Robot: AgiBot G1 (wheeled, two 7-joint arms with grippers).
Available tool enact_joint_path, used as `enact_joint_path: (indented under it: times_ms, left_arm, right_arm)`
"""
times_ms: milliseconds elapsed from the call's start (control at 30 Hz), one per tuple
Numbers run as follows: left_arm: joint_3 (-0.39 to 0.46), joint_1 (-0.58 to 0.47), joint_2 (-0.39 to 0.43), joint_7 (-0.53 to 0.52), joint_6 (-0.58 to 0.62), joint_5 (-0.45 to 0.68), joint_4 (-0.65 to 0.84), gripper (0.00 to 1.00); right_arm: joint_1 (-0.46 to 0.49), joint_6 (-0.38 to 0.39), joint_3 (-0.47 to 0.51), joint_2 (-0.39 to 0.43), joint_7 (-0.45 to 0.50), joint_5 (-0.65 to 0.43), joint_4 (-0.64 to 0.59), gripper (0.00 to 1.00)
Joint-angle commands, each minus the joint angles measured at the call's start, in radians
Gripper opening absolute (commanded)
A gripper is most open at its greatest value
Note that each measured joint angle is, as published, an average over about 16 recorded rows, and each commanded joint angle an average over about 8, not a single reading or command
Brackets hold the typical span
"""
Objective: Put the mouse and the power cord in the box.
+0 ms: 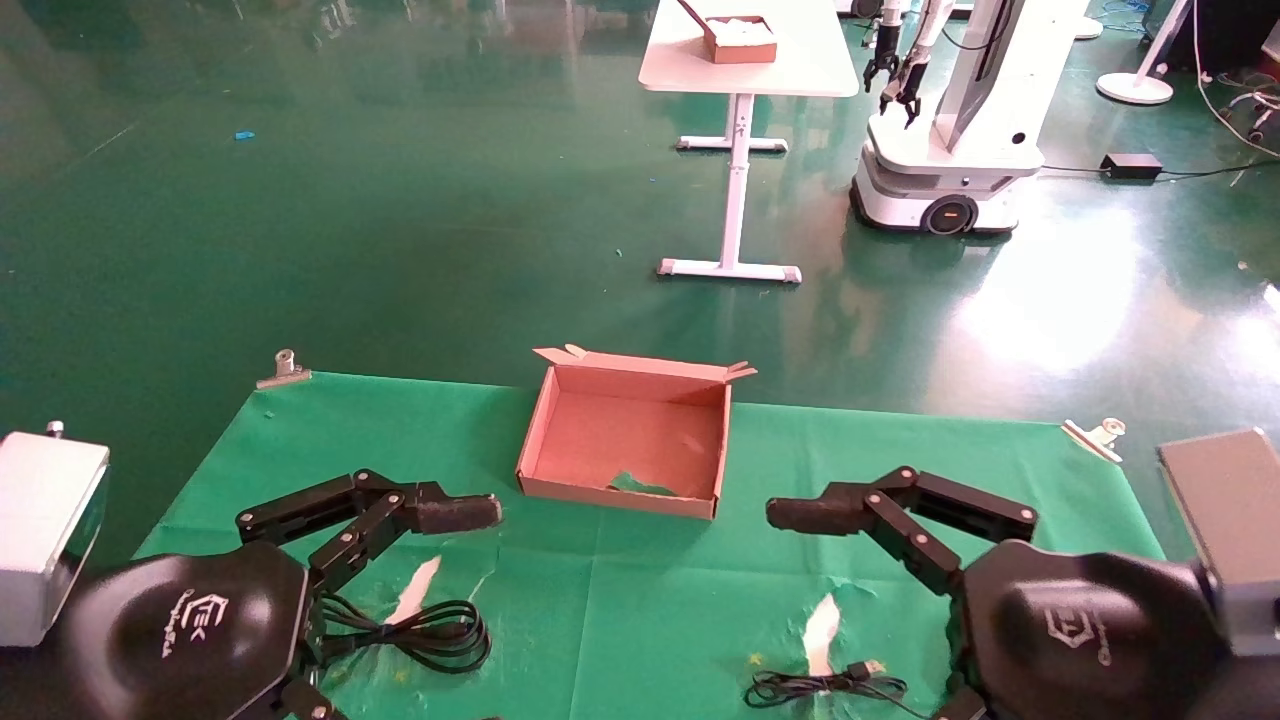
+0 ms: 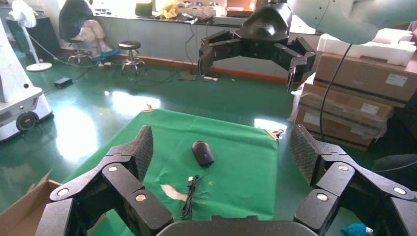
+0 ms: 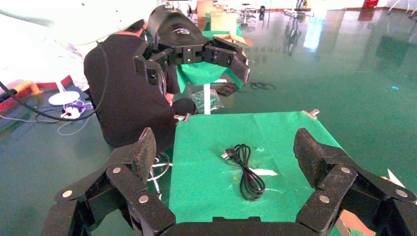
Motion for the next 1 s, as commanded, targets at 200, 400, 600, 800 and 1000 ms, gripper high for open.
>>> enact_joint_path:
  times_ms: [200, 400, 600, 800, 1000]
  left_arm:
    - [0.0, 0.0, 0.0, 0.0, 0.0, 0.0, 0.0, 1.0]
    - [0.0, 0.0, 0.0, 0.0, 0.0, 0.0, 0.0, 1.0]
    - [0.0, 0.0, 0.0, 0.0, 0.0, 0.0, 0.0, 1.0]
    - [0.0, 0.0, 0.0, 0.0, 0.0, 0.0, 0.0, 1.0]
    - [0.0, 0.0, 0.0, 0.0, 0.0, 0.0, 0.0, 1.0]
  right_arm:
    - [0.0, 0.0, 0.0, 0.0, 0.0, 0.0, 0.0, 1.0]
    - [0.0, 0.0, 0.0, 0.0, 0.0, 0.0, 0.0, 1.0]
    - [0.0, 0.0, 0.0, 0.0, 0.0, 0.0, 0.0, 1.0]
    - [0.0, 0.0, 0.0, 0.0, 0.0, 0.0, 0.0, 1.0]
    - [0.0, 0.0, 0.0, 0.0, 0.0, 0.0, 0.0, 1.0]
